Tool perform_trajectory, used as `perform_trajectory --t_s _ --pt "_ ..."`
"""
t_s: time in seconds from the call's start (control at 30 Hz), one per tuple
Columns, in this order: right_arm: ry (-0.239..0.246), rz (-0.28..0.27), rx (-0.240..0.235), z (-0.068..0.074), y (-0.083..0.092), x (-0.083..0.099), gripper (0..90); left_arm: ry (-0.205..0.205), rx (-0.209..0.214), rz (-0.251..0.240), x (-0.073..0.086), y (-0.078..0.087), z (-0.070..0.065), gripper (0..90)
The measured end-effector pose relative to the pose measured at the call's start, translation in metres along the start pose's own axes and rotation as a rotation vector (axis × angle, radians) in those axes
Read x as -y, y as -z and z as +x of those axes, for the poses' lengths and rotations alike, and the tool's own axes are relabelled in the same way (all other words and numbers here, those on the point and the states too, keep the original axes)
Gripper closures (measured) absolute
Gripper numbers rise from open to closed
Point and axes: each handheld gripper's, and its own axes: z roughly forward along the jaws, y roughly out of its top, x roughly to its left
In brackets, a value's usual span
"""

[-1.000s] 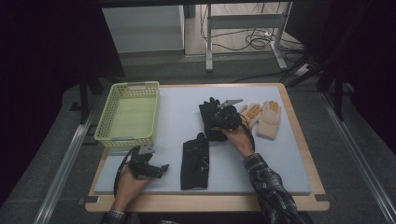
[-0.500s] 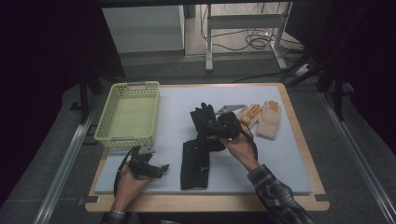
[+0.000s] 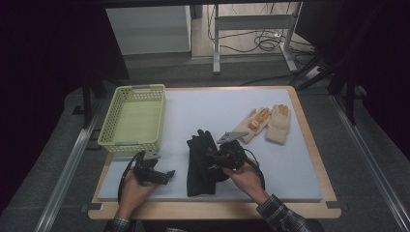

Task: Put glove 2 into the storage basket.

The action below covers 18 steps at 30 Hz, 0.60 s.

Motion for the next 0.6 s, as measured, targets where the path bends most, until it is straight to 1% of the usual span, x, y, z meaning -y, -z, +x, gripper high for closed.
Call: perform_trajectory --t_s 0.1,0.17,0.23,0.27,0.3,0.33,0.37,0.5,0.6 --pt "0.011 0.004 -0.004 0.007 -0.006 0.006 83.7 0.003 0.001 0.000 0.000 0.000 0.000 1.3" --pt "0.018 0.016 -0.003 0.008 -0.014 0.011 83.7 0.002 0.000 -0.001 0.000 0.000 0.000 1.4" --pt "0.012 0.027 -0.017 0.008 -0.022 0.018 82.8 0.002 0.000 0.000 0.000 0.000 0.000 1.3" --pt "0.016 0.035 -0.019 0.008 -0.024 0.021 79.6 0.003 0.000 0.000 0.000 0.000 0.000 1.4" --pt "0.023 0.034 -0.011 0.008 -0.024 0.022 77.2 0.003 0.001 0.000 0.000 0.000 0.000 1.3" --pt "0.028 0.031 -0.008 0.007 -0.022 0.023 75.5 0.003 0.001 0.000 0.000 0.000 0.000 1.4" --pt "0.025 0.021 -0.018 0.007 -0.019 0.024 72.3 0.003 0.000 0.000 0.000 0.000 0.000 1.4" --pt "0.044 0.004 -0.029 0.007 -0.001 0.025 71.9 -0.002 0.001 0.004 0.000 0.000 0.000 1.4" --pt "0.067 0.003 -0.050 0.010 0.011 0.030 71.9 -0.002 0.001 0.003 0.000 0.000 0.000 1.3"
